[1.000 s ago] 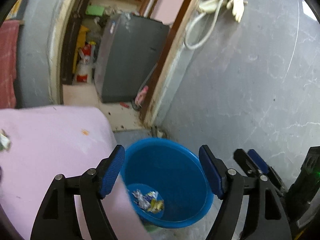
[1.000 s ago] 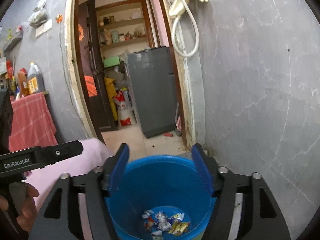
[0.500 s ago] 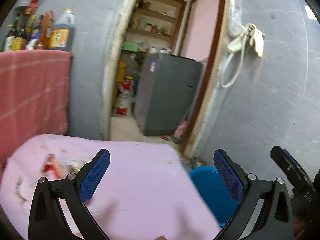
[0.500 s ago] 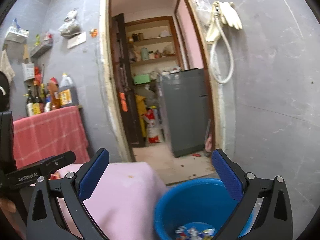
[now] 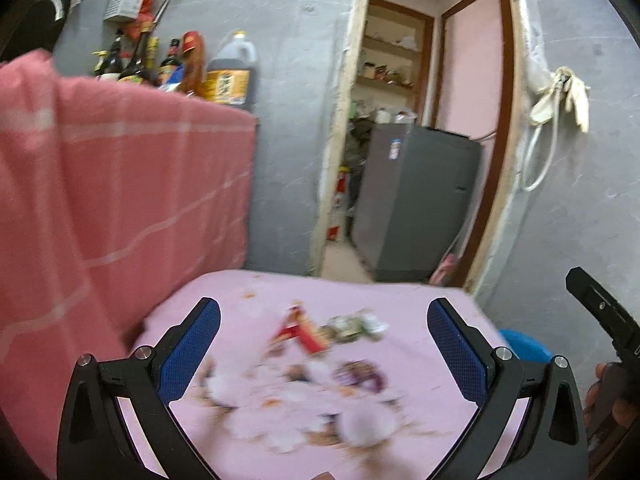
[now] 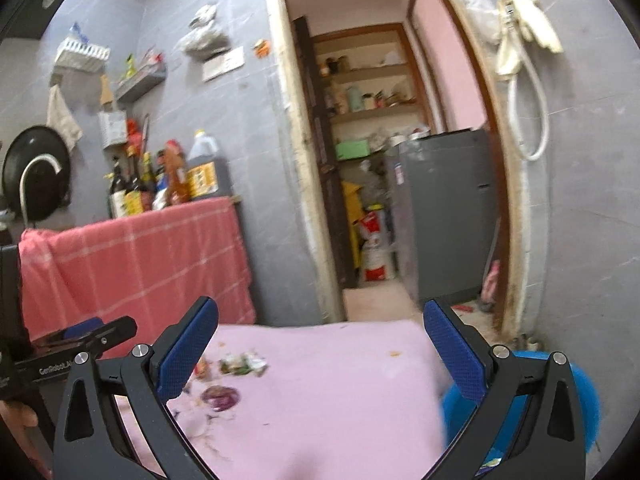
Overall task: Collect trash
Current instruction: 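Bring both open tools back over the trash on the table, then grasp the red-and-white wrapper with the left tool while the right tool grasps the purple bag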
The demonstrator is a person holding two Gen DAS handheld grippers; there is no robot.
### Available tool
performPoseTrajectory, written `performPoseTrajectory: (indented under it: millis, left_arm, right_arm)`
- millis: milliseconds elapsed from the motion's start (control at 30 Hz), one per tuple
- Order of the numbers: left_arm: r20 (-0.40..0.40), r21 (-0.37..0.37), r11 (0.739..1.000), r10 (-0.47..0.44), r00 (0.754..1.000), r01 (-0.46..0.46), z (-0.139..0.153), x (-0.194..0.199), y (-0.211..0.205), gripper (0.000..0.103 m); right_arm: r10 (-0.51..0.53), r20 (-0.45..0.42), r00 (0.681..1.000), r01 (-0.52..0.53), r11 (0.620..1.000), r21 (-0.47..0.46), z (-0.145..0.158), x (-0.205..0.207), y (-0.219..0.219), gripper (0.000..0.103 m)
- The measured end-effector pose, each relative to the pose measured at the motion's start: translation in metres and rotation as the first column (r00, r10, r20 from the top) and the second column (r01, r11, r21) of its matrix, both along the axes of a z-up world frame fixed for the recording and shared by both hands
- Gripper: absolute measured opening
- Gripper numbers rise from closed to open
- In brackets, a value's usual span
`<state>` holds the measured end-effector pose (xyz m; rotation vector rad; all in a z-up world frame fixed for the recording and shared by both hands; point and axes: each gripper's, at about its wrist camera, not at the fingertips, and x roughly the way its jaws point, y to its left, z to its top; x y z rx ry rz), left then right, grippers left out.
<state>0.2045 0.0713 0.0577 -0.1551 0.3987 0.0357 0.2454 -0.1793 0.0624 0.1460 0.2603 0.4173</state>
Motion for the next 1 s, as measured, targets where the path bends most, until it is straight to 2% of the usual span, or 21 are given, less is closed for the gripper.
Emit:
performPoseTrajectory:
  millis: [167, 300, 433, 533, 567, 633, 767, 1000]
  left_arm:
    - [-0.062, -0.021, 0.999, 0.026, 0.998, -0.027, -0.016, 0.000, 0.032, 0.101]
    - [-0.121, -0.031, 0.999, 0.012, 0.993, -0.016, -0.028, 0.006, 0.046, 0.101]
    - [-0.164, -0.040, 0.999, -0.005, 0.986, -0.002, -0.037, 0.015, 0.051, 0.101]
    - [-0.190, -0.056, 0.998, -0.027, 0.981, 0.017, -0.041, 0.022, 0.056, 0.100]
    - [-0.200, -0.061, 0.998, -0.038, 0.979, 0.026, -0.043, 0.026, 0.057, 0.099]
    - [-0.219, -0.072, 0.997, -0.044, 0.975, 0.029, -0.046, 0.033, 0.059, 0.098]
    - [-0.254, -0.118, 0.993, -0.046, 0.966, 0.016, -0.051, 0.045, 0.070, 0.096]
    - [-0.277, -0.179, 0.984, -0.075, 0.958, 0.025, -0.052, 0.058, 0.075, 0.093]
  right_arm:
    - [0.068, -0.052, 0.996, -0.072, 0.995, -0.063, -0.016, 0.008, 0.032, 0.103]
    - [0.100, -0.112, 0.989, -0.114, 0.986, -0.119, -0.029, 0.021, 0.052, 0.103]
    - [0.144, -0.215, 0.966, -0.173, 0.978, -0.118, -0.042, 0.039, 0.062, 0.102]
    - [0.155, -0.271, 0.950, -0.201, 0.967, -0.154, -0.050, 0.049, 0.073, 0.092]
    - [0.169, -0.292, 0.941, -0.220, 0.963, -0.154, -0.053, 0.052, 0.076, 0.086]
    - [0.199, -0.335, 0.921, -0.260, 0.954, -0.148, -0.059, 0.056, 0.083, 0.085]
    - [0.269, -0.435, 0.859, -0.359, 0.923, -0.138, -0.074, 0.065, 0.104, 0.077]
    - [0.332, -0.549, 0.767, -0.469, 0.874, -0.126, -0.095, 0.080, 0.138, 0.062]
